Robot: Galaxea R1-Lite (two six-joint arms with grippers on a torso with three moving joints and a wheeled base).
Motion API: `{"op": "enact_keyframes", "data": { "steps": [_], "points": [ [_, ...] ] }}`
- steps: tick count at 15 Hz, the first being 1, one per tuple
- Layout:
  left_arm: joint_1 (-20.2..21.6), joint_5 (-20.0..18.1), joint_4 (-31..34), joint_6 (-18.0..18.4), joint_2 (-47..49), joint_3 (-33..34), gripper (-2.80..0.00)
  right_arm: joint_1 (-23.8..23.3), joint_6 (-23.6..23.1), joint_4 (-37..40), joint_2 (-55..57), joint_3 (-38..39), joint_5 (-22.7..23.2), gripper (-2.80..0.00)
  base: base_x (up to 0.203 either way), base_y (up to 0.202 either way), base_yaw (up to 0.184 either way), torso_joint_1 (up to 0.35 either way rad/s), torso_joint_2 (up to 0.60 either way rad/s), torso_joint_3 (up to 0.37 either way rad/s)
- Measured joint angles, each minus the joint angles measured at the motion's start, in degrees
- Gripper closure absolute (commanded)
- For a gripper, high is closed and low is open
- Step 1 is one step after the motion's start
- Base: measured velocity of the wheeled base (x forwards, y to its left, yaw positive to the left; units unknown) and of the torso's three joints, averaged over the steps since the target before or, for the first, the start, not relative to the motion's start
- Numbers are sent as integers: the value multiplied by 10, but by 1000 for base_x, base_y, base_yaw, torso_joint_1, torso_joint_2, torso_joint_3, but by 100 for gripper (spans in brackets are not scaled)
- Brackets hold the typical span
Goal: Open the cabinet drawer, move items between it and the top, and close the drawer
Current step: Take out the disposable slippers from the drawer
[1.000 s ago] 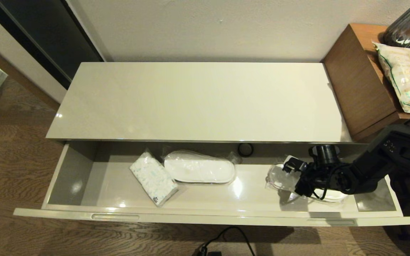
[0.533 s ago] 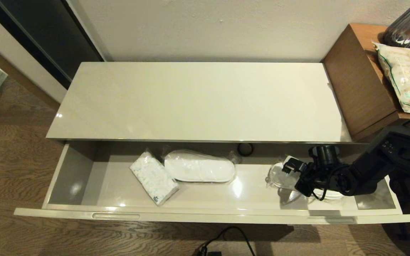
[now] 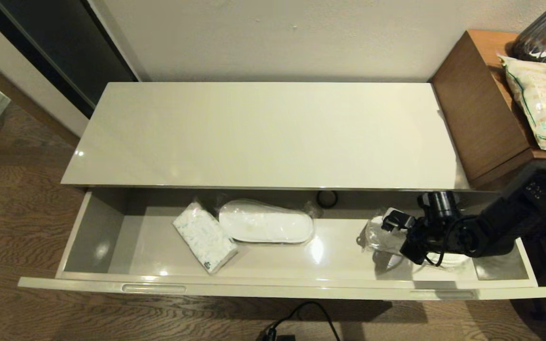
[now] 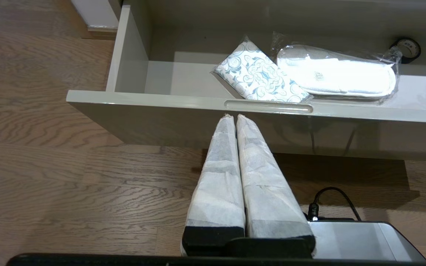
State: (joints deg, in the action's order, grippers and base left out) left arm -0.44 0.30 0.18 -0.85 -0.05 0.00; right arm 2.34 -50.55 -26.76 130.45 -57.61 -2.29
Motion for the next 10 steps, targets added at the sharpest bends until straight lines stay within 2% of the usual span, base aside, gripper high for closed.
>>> {"op": "enact_keyframes", "data": {
  "steps": [3, 10],
  "points": [
    [0, 0, 0, 0, 0, 0, 0, 1, 3, 74, -49, 4, -8, 0, 0, 0, 0, 0, 0, 0],
    [0, 0, 0, 0, 0, 0, 0, 2, 2, 115, -101, 4, -9, 0, 0, 0, 0, 0, 0, 0]
  ]
}}
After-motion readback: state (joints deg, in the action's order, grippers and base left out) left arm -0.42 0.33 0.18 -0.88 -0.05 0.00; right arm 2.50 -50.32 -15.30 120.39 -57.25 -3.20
